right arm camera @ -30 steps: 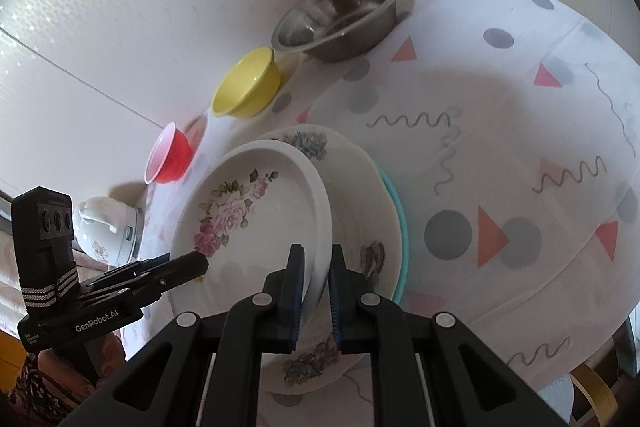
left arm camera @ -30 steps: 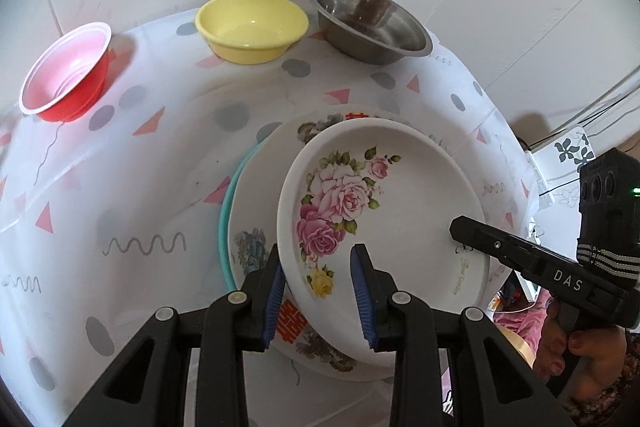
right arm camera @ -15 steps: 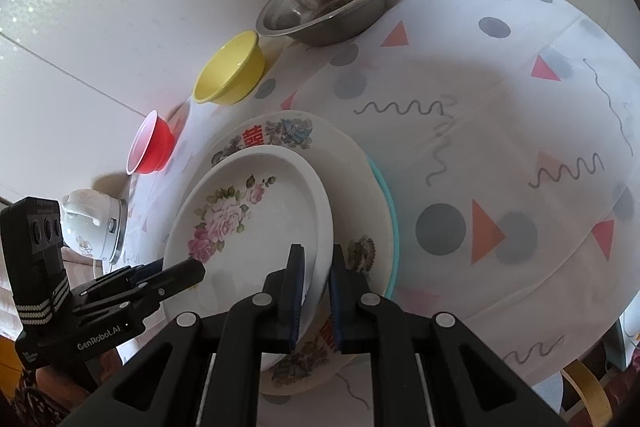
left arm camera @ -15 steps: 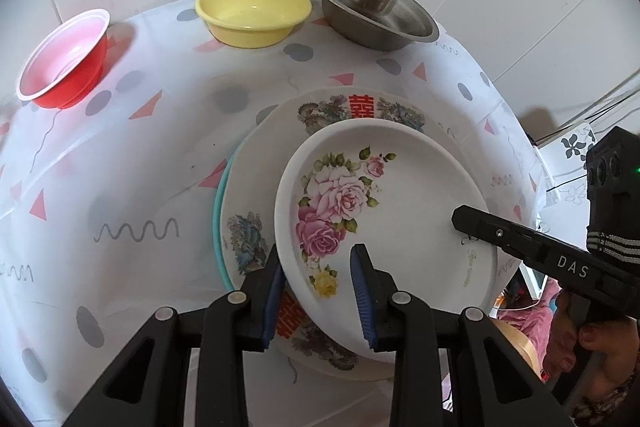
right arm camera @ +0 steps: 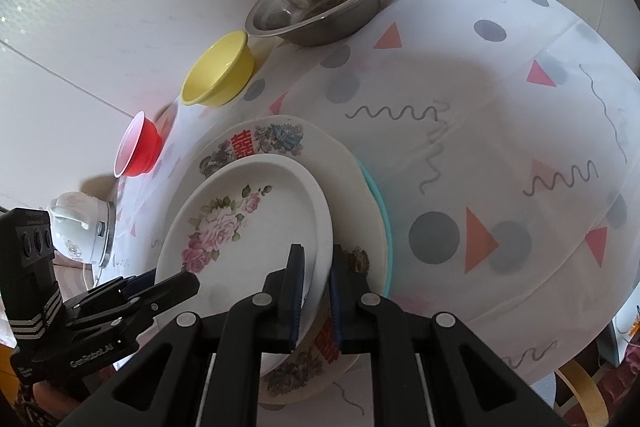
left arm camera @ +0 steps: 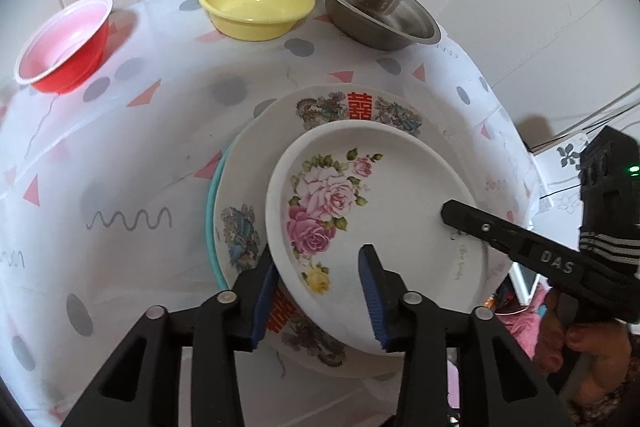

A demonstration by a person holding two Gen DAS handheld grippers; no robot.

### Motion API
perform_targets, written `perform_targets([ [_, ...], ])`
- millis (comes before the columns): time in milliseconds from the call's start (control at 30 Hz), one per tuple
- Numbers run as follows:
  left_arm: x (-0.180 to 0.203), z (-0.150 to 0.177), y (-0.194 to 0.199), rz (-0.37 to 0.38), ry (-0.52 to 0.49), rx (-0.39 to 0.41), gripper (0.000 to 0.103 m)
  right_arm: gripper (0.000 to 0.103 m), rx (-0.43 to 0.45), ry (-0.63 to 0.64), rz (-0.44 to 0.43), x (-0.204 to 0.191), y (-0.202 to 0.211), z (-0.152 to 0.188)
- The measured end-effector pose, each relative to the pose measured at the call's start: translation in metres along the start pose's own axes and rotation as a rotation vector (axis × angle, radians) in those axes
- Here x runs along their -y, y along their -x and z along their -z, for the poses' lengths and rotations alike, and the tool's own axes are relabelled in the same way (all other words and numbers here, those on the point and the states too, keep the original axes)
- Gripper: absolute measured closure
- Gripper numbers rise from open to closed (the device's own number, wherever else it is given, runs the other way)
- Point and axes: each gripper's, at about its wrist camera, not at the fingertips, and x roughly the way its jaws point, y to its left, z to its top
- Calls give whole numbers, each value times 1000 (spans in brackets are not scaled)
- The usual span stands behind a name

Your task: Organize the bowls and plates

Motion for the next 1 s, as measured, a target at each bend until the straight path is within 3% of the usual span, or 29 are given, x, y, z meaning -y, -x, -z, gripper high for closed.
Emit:
perform_targets([
  [133,1,5,6,10,15,-20,53,91,-9,0,-6,0,-4,0],
  [400,-1,11,13,4,16,-25,53,91,-12,6,-4,-1,-8,-3],
  [700,8,12,10,-80,-91,8,56,91,5,125,84,-17,-7,-6],
  [833,11,13,6,-108,-125,12,60,82,-9,176,117,-26,-6,-7],
  [1000,17,16,1,-126,-162,4,61,80,-22,229,195,-34,-3,-8],
])
